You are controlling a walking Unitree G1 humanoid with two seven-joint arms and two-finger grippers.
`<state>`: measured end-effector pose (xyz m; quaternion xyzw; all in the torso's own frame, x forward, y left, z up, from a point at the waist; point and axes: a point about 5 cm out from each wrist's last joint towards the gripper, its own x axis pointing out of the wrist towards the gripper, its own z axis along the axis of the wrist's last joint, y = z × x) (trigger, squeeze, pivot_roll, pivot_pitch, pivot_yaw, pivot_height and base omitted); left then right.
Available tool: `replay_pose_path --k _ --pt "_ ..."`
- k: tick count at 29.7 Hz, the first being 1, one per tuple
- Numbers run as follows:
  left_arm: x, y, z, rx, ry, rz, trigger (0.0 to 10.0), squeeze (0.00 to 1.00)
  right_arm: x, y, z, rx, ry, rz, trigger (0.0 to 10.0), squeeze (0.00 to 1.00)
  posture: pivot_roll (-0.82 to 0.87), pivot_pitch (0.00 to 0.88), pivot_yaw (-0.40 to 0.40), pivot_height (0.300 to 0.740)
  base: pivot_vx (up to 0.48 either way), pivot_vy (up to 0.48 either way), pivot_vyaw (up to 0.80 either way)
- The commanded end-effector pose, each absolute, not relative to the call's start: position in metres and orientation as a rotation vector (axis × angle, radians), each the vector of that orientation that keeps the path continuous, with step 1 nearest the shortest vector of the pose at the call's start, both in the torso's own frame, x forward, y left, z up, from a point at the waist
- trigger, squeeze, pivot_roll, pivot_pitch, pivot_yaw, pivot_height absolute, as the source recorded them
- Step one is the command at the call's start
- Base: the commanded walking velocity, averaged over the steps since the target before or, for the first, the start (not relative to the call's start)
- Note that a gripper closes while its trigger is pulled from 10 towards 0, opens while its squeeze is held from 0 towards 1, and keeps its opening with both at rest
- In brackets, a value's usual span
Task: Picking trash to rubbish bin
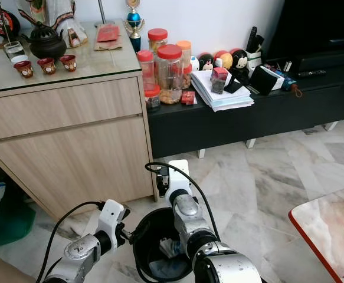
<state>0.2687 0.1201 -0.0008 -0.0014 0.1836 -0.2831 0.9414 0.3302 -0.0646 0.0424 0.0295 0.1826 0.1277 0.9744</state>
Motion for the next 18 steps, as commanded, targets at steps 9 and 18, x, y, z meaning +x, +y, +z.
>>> replay_pose_path --k 9,18 --pt "0.267 0.193 -0.013 0.104 0.478 -0.193 10.0 0.0 0.294 -0.085 -0.003 0.066 0.513 0.249 10.0 0.0 0.08 0.054 0.016 0.74 0.0 0.0 0.0" --pt "0.23 0.232 -0.038 0.097 0.613 0.051 10.0 0.0 0.248 -0.14 -0.046 0.031 0.682 0.091 10.0 0.0 0.06 0.043 0.021 0.74 0.0 0.0 0.0"
